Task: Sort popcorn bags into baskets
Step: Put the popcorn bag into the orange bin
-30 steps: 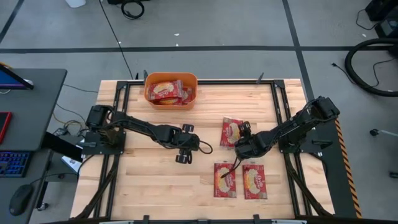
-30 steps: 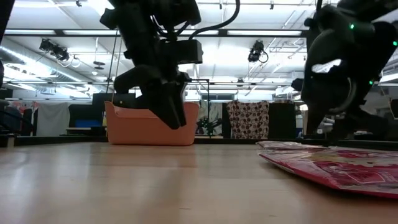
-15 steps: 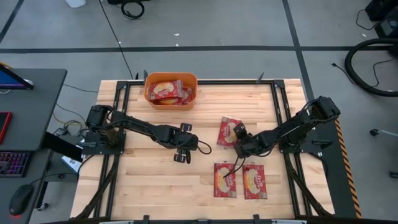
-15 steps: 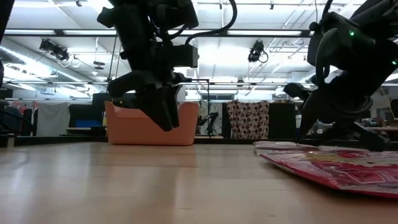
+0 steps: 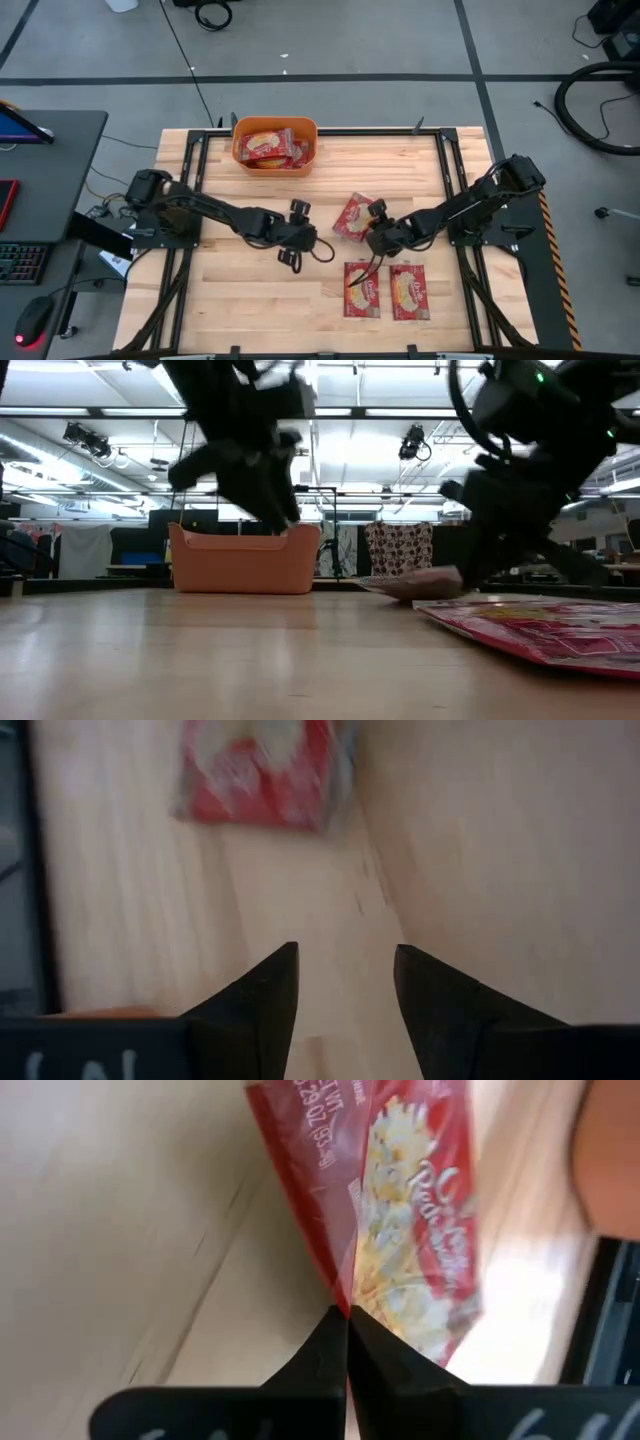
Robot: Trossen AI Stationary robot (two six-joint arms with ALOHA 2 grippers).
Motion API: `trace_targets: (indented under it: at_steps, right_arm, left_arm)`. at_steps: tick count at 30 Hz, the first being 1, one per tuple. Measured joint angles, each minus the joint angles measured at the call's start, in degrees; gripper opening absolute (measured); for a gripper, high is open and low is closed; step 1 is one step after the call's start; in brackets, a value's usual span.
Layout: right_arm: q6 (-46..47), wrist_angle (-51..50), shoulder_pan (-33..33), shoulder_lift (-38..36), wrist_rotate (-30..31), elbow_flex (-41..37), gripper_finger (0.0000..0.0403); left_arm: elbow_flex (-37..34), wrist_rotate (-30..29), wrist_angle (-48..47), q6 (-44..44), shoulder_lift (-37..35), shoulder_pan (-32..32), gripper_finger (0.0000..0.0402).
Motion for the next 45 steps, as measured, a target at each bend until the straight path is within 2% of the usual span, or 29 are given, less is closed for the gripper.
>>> trace_targets:
  at_steps: [4, 7, 12, 17, 24, 28, 31, 34, 40, 45]
  right_arm:
    - [0.18, -0.16, -0.04, 0.0, 0.06, 4.23, 0.0004]
    - [1.83, -0.79, -0.74, 0.0, -0.83, 7.6, 0.0003]
    - [8.21, -3.16, -3.38, -0.01, -9.21, 13.03, 0.0002]
    - [13.43, -4.07, -5.25, -0.02, -14.25, 16.36, 0.0002]
    - [16.88, -3.67, -6.81, -0.02, -20.33, 19.33, 0.0001]
    - [19.92, -1.67, -7.55, -0.02, -24.89, 21.3, 0.0]
    - [21.8, 1.5, -7.85, -0.04, -27.98, 22.61, 0.0]
    - [22.05, 4.15, -7.76, -0.07, -28.9, 22.94, 0.0003]
    - [21.57, 6.45, -7.74, -0.46, -27.21, 23.03, 0.0032]
    - [18.13, 4.87, -7.26, -5.84, -24.15, 23.03, 0.007]
  left_arm:
    - [0.02, 0.58, 0.12, -2.47, -4.08, -0.46, 0.0169]
    - [-0.03, 2.34, 0.26, -4.71, -4.22, -0.3, 0.0169]
    - [-0.11, 2.48, 2.25, -7.02, -3.14, -1.15, 0.0169]
    - [-0.07, 2.48, 4.87, -11.95, -3.16, -0.97, 0.0181]
    - [-0.07, -0.4, 5.42, -11.35, -3.18, -0.89, 0.0219]
    - [-0.07, -0.27, 5.36, -8.64, -3.18, -0.95, 0.0221]
    - [-0.07, -0.16, 4.75, -8.48, -3.19, -0.91, 0.0202]
    - [-0.07, -0.19, 3.95, -8.19, -3.72, -0.93, 0.0162]
    - [-0.11, -0.15, 2.14, -5.82, -6.63, -0.73, 0.0037]
    - [-0.09, -1.13, -1.19, -3.28, -10.07, 0.94, 0.0033]
